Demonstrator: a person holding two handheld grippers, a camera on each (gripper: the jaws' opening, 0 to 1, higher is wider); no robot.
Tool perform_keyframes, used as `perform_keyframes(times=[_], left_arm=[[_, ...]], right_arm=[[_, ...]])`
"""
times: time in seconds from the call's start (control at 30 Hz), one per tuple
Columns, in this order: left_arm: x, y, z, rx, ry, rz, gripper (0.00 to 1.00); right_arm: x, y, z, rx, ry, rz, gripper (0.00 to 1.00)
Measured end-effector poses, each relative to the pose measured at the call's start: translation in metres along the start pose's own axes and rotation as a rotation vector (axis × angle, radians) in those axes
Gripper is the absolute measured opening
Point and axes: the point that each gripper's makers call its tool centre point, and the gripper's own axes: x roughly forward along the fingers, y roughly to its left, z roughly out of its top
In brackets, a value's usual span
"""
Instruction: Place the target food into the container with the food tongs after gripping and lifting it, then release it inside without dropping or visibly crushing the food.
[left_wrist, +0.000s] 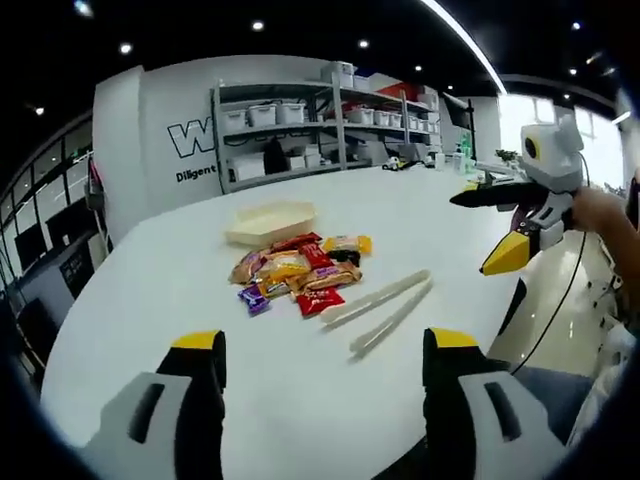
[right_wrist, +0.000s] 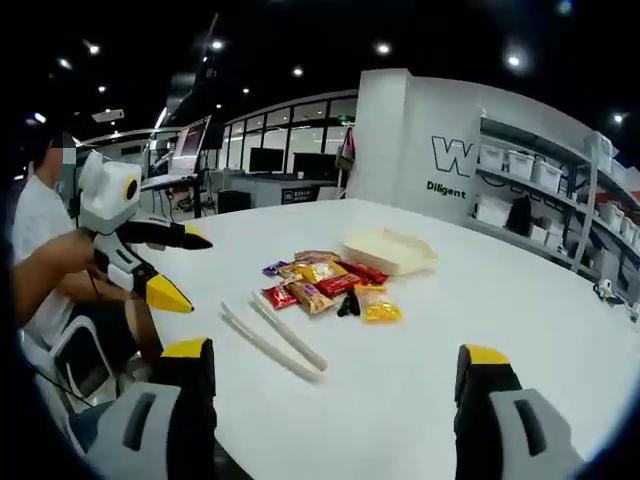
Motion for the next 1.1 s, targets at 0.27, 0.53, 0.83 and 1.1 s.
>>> perform_keyframes(times=[0.27, 0.53, 0.83, 1.1], left_arm=[[-0.002, 0.001, -0.001, 0.0, -0.001, 0.001, 0.78], [-0.003, 0.004, -0.002, -0.015, 0.001, 0.0, 0.79], [-0.002, 0.005, -0.004, -0.009, 0.004, 0.004, 0.77], [0.0, 0.003, -0.007, 0.0, 0.013, 0.0, 0.77]], right_arm=[[0.0, 0.002, 0.001, 0.02, -0.002, 0.005, 0.99], [0.001, 0.004, 0.001, 0.012, 0.002, 0.012, 0.99], [0.004, 0.006, -0.004, 0.033, 0.012, 0.032, 0.99], [0.005, 0.009, -0.009, 0.046, 0.019, 0.04, 0.99]])
